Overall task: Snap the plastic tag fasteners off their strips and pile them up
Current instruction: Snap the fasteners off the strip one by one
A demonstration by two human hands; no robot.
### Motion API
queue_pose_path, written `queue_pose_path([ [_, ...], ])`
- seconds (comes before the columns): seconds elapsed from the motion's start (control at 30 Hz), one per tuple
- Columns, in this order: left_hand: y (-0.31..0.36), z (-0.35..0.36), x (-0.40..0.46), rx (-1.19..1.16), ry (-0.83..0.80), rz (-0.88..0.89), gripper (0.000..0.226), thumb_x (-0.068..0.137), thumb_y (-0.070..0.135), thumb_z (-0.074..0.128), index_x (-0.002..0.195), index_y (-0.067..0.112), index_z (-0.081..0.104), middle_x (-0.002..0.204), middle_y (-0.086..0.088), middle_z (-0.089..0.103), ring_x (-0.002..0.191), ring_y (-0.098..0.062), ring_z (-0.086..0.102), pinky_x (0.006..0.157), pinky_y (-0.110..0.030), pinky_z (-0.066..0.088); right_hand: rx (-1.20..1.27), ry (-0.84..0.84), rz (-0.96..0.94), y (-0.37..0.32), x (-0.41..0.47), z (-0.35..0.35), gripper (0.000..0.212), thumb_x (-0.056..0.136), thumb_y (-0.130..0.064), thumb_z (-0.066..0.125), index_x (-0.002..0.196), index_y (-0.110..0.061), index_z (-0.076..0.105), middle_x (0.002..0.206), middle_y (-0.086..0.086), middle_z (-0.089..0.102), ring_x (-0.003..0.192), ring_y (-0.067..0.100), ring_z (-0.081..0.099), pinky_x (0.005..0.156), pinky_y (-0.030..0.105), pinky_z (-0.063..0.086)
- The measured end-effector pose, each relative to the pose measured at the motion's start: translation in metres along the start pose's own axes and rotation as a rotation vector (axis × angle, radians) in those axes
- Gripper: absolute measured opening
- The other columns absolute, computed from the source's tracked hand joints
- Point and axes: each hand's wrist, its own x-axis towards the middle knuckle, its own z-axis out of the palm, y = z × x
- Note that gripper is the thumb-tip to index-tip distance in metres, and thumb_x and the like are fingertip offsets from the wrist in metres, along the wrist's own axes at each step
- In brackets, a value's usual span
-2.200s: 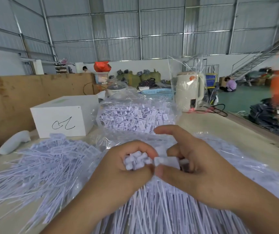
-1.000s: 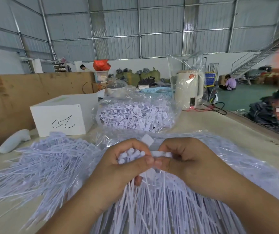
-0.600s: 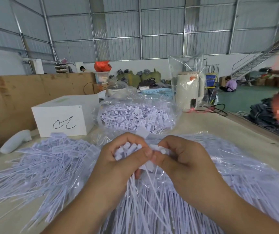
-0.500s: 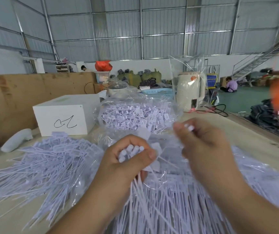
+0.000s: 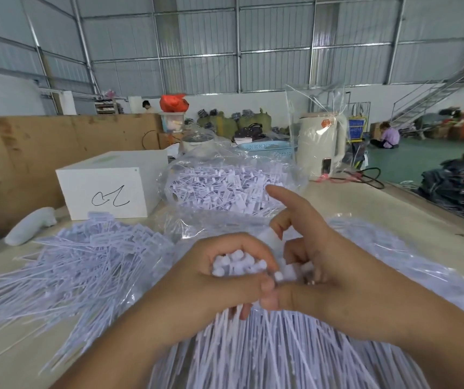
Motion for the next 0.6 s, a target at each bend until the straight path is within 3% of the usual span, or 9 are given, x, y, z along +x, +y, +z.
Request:
queue_pose_path([
  [0.07,0.002,-0.003,-0.001,-0.033,-0.106,-0.031,0.007,0.075,0.018,0.071,0.081,0.019,0.071,0.07,0.005,0.064,0.059,-0.008,0.057,0.049,-0.019,0.046,0.031,-0.038,0.008,-0.003,-0.001,0.001,0.102,0.065,-0.041,0.083,0.136,-0.066,0.014,0.114,-0.021,0.04,0.074,0.007,0.058,0.065,0.02,0.049],
  [0.17,0.005,-0.009,-0.002,-0.047,-0.187,-0.08,0.009,0.074,0.017,0.072,0.081,0.022,0.072,0.071,0.007,0.064,0.06,-0.006,0.057,0.049,-0.018,0.046,0.068,-0.055,0.012,-0.006,-0.001,0.006,0.104,0.063,-0.031,0.088,0.137,-0.062,0.022,0.114,-0.017,0.044,0.087,0.023,0.063,0.075,0.037,0.057],
  [0.3,0.006,-0.014,-0.004,-0.05,-0.254,-0.109,0.013,0.076,0.013,0.07,0.083,0.025,0.072,0.072,0.009,0.066,0.06,-0.002,0.058,0.05,-0.015,0.045,0.137,-0.051,0.017,-0.006,-0.001,0.011,0.103,0.057,-0.025,0.091,0.133,-0.063,0.032,0.11,-0.018,0.047,0.087,0.029,0.066,0.081,0.053,0.056],
  [0.4,0.006,-0.017,-0.004,-0.017,-0.262,-0.143,0.014,0.075,0.016,0.072,0.088,0.021,0.074,0.076,0.008,0.067,0.063,-0.002,0.059,0.051,-0.013,0.046,0.132,-0.059,0.034,-0.007,0.0,0.013,0.1,0.053,-0.03,0.092,0.129,-0.063,0.037,0.106,-0.018,0.049,0.079,0.025,0.067,0.074,0.049,0.058],
  [0.47,0.005,-0.018,-0.003,0.016,-0.257,-0.149,0.017,0.075,0.016,0.072,0.091,0.018,0.074,0.08,0.008,0.068,0.068,-0.001,0.061,0.057,-0.011,0.047,0.087,-0.037,0.047,-0.007,0.001,0.013,0.094,0.049,-0.037,0.092,0.124,-0.064,0.042,0.102,-0.017,0.051,0.071,0.017,0.062,0.066,0.034,0.056],
  [0.53,0.005,-0.019,-0.003,0.055,-0.266,-0.153,0.018,0.075,0.016,0.072,0.091,0.02,0.075,0.082,0.009,0.069,0.074,0.0,0.062,0.065,-0.01,0.046,0.006,-0.021,0.054,-0.006,0.002,0.012,0.082,0.044,-0.047,0.092,0.116,-0.054,0.053,0.089,-0.016,0.056,0.062,0.003,0.052,0.057,0.017,0.042],
  [0.6,0.006,-0.019,-0.003,0.047,-0.278,-0.154,0.017,0.075,0.015,0.071,0.09,0.022,0.075,0.081,0.011,0.069,0.074,0.002,0.062,0.065,-0.008,0.046,-0.085,-0.015,0.084,-0.005,0.004,0.011,0.065,0.04,-0.058,0.088,0.097,-0.035,0.066,0.07,-0.007,0.056,0.057,0.005,0.047,0.055,0.021,0.034],
])
